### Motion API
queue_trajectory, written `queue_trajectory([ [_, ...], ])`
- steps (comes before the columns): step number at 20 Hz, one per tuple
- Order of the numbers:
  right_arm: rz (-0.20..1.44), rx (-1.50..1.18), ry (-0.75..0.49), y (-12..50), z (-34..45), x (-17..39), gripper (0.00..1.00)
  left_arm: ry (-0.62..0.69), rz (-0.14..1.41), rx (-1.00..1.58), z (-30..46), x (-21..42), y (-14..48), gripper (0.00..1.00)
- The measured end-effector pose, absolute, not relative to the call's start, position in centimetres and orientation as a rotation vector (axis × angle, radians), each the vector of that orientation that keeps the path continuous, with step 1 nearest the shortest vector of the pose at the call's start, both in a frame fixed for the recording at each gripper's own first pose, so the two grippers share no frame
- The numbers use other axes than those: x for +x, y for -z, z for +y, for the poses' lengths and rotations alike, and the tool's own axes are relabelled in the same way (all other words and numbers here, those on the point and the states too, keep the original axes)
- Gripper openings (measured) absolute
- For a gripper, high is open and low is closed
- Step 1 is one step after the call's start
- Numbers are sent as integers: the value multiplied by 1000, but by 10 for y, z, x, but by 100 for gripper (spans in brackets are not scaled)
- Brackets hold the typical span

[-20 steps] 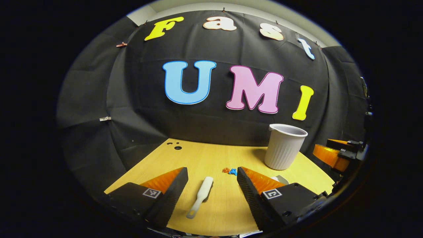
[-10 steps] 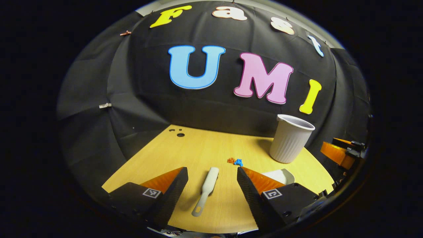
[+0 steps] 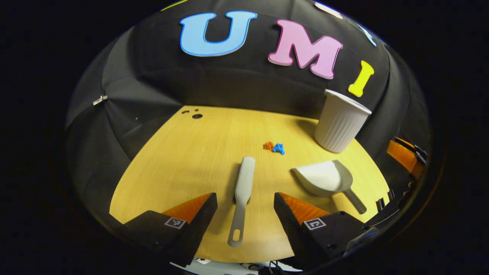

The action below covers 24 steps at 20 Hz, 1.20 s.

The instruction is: Pick up the small broom and dustpan from the desktop, sweep the trash into the dustpan with the broom, and then empty the trash into the garbage bin.

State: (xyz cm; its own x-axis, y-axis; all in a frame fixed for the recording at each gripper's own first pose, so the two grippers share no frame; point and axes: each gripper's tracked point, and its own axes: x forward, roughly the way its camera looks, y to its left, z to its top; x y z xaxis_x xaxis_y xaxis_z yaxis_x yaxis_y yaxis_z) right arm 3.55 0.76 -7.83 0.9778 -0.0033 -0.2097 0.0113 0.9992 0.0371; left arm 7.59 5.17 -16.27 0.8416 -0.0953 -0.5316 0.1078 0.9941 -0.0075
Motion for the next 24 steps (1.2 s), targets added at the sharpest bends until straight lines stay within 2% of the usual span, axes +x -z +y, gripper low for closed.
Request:
queue_trajectory([
  [8,301,63,1,121,13,45,98,92,853,93,61,108,237,96],
  [14,350,51,-14,138,15,45,98,49,939,160,62,133,258,95],
  [16,364,47,-21,144,15,42,98,42,970,161,59,137,267,81],
  [19,389,70,-18,152,14,36,98,47,976,172,57,141,270,76],
  [21,418,82,-10,158,10,30,98,53,972,174,54,143,271,68],
  [22,430,83,-5,162,9,27,98,53,975,179,53,145,274,58],
  [24,455,99,-5,169,9,24,98,55,962,184,51,143,272,45],
])
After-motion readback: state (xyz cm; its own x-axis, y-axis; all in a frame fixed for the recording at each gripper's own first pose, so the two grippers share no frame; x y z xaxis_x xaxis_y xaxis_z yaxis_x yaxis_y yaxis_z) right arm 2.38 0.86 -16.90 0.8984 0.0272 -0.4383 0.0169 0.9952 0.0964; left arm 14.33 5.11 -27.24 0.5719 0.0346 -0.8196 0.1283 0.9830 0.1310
